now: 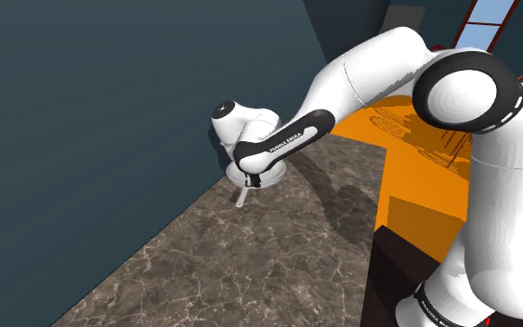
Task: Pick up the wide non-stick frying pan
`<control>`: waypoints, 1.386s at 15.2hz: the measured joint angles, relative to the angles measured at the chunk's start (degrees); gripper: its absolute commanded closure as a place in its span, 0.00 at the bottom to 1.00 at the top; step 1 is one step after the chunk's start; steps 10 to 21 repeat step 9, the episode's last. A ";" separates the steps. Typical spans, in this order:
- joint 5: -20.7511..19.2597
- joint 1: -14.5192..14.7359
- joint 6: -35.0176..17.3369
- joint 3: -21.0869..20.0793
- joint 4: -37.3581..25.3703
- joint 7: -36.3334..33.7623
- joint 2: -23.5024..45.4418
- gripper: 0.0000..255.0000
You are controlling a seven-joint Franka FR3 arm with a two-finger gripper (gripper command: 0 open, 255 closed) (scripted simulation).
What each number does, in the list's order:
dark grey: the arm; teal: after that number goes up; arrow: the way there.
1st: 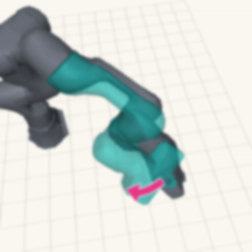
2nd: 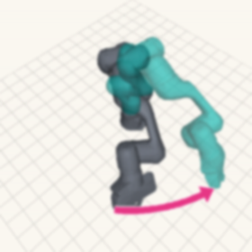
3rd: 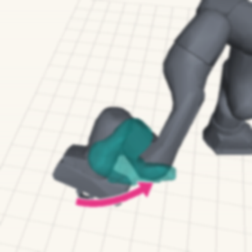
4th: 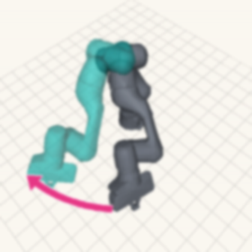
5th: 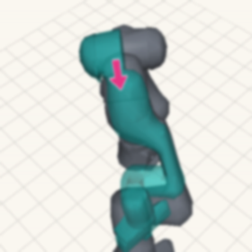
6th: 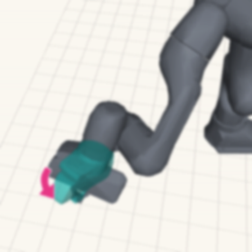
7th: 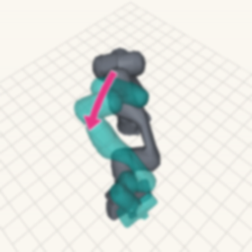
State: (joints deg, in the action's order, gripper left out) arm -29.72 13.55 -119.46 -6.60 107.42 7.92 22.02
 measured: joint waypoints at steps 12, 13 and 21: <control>1.68 -0.08 4.74 -0.55 -1.79 2.59 -3.48 1.00; 1.68 -0.08 4.74 -0.55 -1.79 2.59 -3.48 1.00; 1.68 -0.08 4.74 -0.55 -1.79 2.59 -3.48 1.00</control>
